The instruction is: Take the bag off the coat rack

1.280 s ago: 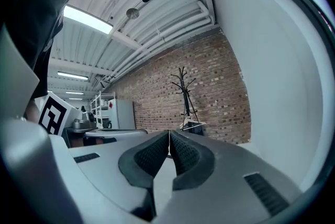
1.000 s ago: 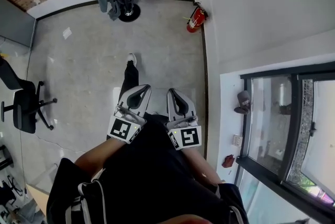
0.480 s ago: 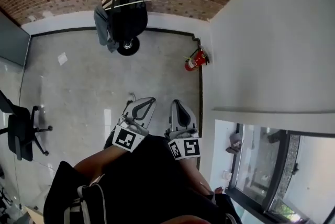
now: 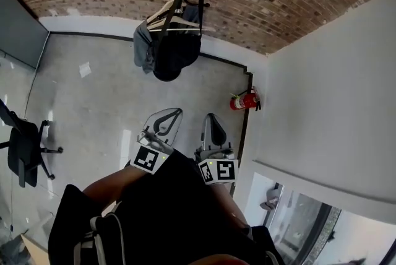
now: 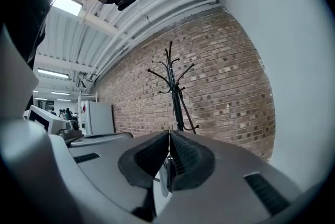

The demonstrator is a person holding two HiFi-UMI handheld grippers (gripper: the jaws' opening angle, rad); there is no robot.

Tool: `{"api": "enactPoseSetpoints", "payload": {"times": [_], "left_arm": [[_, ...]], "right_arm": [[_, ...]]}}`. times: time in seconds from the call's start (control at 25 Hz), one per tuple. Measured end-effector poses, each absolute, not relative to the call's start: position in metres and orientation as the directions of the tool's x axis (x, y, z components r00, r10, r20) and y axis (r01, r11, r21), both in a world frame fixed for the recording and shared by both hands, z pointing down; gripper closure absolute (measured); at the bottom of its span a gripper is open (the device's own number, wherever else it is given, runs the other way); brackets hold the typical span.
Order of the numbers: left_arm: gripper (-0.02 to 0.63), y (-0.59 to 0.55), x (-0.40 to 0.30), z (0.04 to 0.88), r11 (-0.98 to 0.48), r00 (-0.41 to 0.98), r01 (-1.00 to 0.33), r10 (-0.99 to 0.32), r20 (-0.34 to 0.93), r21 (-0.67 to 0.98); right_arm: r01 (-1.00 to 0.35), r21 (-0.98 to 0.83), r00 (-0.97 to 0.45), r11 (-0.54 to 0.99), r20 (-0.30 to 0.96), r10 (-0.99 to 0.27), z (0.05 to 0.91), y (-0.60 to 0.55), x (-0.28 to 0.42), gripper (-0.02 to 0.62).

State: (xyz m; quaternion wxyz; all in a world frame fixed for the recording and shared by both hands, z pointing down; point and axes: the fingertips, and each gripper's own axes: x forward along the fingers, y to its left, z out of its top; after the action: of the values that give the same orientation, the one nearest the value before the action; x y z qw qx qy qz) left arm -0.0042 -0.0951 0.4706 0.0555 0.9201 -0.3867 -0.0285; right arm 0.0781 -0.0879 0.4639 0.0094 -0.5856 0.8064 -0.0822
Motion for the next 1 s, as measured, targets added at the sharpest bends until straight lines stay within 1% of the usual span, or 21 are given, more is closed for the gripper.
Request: {"api": "enactPoseSetpoints", "payload": {"times": [0.16,0.32,0.48,0.6,0.76,1.0], "left_arm": [[0.586,-0.126,-0.017,0.469,-0.657,0.662,-0.742,-0.749,-0.007,0.131],[0.586,-0.148,-0.023,0.464,-0.615,0.617,-0.782,-0.787,-0.007,0.103],[0.586,-0.172,-0.035,0.447,-0.547,0.546,-0.827,-0.836,-0.051,0.126],[0.586,-0.181,-0.04,0.439,-0.532,0.527,-0.839,-0.847,-0.069,0.112],[0.585,-0.197,-0.044,0.44,-0.474,0.473,-0.873,-0.88,-0.039,0.117],[0.583,-0.222,-0.037,0.44,-0.503,0.499,-0.86,-0.865,-0.059,0.087]], "right_arm": [[-0.927,-0.171,-0.351,0.334,0.076,-0.933,0.462,-0.118,0.072,0.575],[-0.905,-0.144,-0.41,0.399,0.058,-0.91,0.458,-0.139,0.067,0.575],[-0.873,-0.143,-0.476,0.466,0.04,-0.879,0.45,-0.158,0.054,0.575],[-0.856,-0.116,-0.508,0.503,0.016,-0.861,0.44,-0.164,0.046,0.575],[-0.861,-0.126,-0.499,0.493,0.016,-0.867,0.44,-0.184,0.055,0.574],[-0.876,-0.094,-0.477,0.474,0.011,-0.879,0.438,-0.219,0.067,0.572]]}}
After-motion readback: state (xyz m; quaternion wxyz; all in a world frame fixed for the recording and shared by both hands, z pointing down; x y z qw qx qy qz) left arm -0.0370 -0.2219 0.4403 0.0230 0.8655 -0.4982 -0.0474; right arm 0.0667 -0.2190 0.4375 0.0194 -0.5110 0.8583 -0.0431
